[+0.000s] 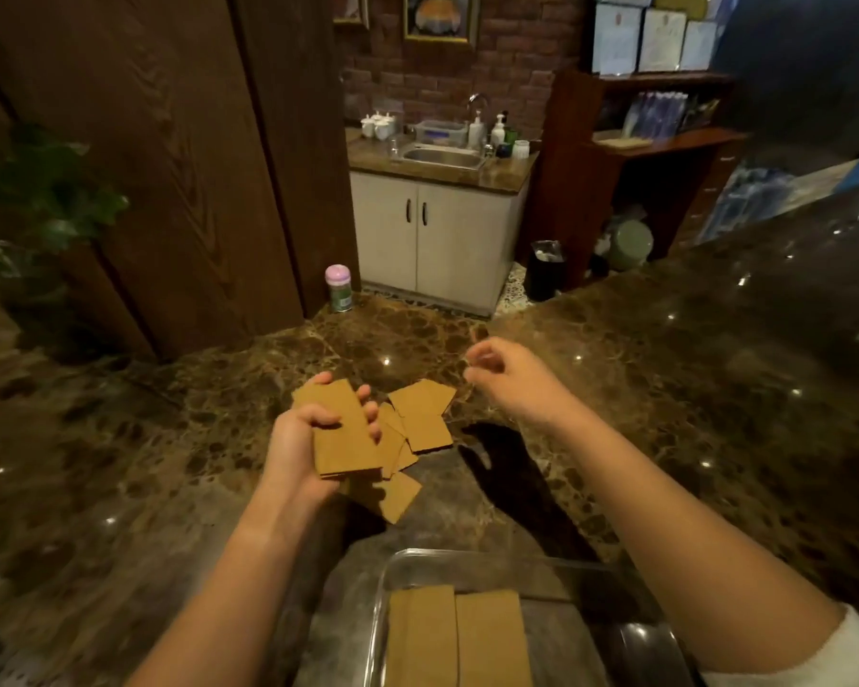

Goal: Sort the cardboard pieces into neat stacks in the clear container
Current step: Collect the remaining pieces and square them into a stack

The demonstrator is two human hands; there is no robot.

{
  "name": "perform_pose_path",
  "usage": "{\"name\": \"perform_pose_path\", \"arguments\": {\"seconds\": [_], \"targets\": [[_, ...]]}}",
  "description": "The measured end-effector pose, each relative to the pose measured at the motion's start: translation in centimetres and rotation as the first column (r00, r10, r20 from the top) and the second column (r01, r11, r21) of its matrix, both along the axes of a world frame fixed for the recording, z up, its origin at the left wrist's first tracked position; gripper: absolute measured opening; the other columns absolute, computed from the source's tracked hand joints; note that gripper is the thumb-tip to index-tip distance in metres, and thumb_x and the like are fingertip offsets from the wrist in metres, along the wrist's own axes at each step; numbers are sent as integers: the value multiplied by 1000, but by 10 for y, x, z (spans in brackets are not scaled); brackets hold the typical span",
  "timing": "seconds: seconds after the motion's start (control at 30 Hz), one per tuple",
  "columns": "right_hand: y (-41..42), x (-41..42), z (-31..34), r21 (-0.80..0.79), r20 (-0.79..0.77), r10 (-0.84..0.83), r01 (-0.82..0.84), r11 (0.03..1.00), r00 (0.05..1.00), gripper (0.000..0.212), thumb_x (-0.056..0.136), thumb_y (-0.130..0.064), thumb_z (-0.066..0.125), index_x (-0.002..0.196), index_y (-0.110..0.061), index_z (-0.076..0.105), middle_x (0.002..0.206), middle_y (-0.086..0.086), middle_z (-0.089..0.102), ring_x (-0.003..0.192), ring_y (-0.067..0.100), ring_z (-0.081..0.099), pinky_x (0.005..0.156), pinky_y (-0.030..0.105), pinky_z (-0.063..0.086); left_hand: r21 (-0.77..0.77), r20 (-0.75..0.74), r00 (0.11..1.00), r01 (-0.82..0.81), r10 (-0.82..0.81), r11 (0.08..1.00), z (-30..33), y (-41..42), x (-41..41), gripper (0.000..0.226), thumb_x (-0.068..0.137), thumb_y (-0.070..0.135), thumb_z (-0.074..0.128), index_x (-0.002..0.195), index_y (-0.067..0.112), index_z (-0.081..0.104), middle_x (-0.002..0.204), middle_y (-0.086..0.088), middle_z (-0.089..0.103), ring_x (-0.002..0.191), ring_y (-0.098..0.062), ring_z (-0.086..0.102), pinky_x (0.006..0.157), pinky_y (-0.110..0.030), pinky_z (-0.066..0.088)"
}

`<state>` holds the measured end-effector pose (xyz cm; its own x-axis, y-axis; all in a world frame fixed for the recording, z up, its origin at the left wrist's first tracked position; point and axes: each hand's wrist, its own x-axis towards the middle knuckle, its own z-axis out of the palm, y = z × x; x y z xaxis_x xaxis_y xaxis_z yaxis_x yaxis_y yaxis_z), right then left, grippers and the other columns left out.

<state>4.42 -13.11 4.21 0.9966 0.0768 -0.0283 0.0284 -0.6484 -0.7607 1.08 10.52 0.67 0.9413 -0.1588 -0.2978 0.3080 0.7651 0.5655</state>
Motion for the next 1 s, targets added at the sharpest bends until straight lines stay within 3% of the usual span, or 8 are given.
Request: {"name": "perform_pose_path", "arguments": {"seconds": [0.07,0.2,0.47,0.6,0.77,0.87,0.93,1.0], "targets": [[2,16,-19,-181,-175,108,-140,973,979,35,96,-26,63,129,-16,60,132,4,62,115,17,58,93,29,46,23,-26,998,-51,51,998,-8,25,-1,66,65,-6,38,123,22,54,110,-23,60,74,-32,64,61,-40,55],[17,53,-37,-343,-290,245,-339,876,925,59,95,-40,64,146,-19,44,152,3,47,136,22,46,108,35,40,91,-19,999,-47,49,995,-11,41,-1,68,71,-4,41,132,22,54,111,-24,62,70,-32,65,58,-40,57],[62,89,-83,-475,-379,148,-329,816,914,126,67,-60,82,158,-33,-2,163,13,24,149,39,13,116,59,25,78,-78,996,-29,35,997,-14,24,15,59,81,-4,38,130,24,55,111,-24,62,72,-33,66,61,-42,55],[66,95,-88,-512,-425,82,-314,800,902,135,59,-56,89,158,-26,3,160,17,16,147,41,12,115,57,27,68,-106,993,-38,45,997,-17,16,21,57,83,-3,37,130,23,54,108,-24,61,68,-32,65,58,-41,55],[45,92,-85,-642,-461,-155,-208,738,874,140,46,-68,88,154,-14,18,156,17,18,146,40,15,114,52,29,68,-163,984,-60,70,996,-23,8,21,50,88,0,39,129,25,55,112,-24,61,69,-32,67,59,-40,55],[26,86,-84,-523,-489,-121,-180,833,864,122,58,-56,90,152,-10,26,154,18,29,145,40,21,114,49,30,73,-190,979,-62,74,995,-24,1,21,47,90,3,41,129,26,54,110,-24,62,68,-32,68,58,-39,55],[14,82,-81,-209,-458,31,-142,968,888,77,67,-28,92,130,-6,53,130,14,58,127,36,50,104,47,45,86,-201,976,-63,79,994,-25,-1,20,45,90,4,43,128,27,54,112,-24,62,69,-33,68,58,-39,55],[4,70,-70,114,-374,85,-46,992,923,46,70,-7,88,110,-9,64,106,8,70,103,26,66,85,39,57,121,-191,978,-62,85,991,-25,-3,19,44,91,5,45,128,27,55,113,-25,62,69,-32,69,58,-38,55]]}}
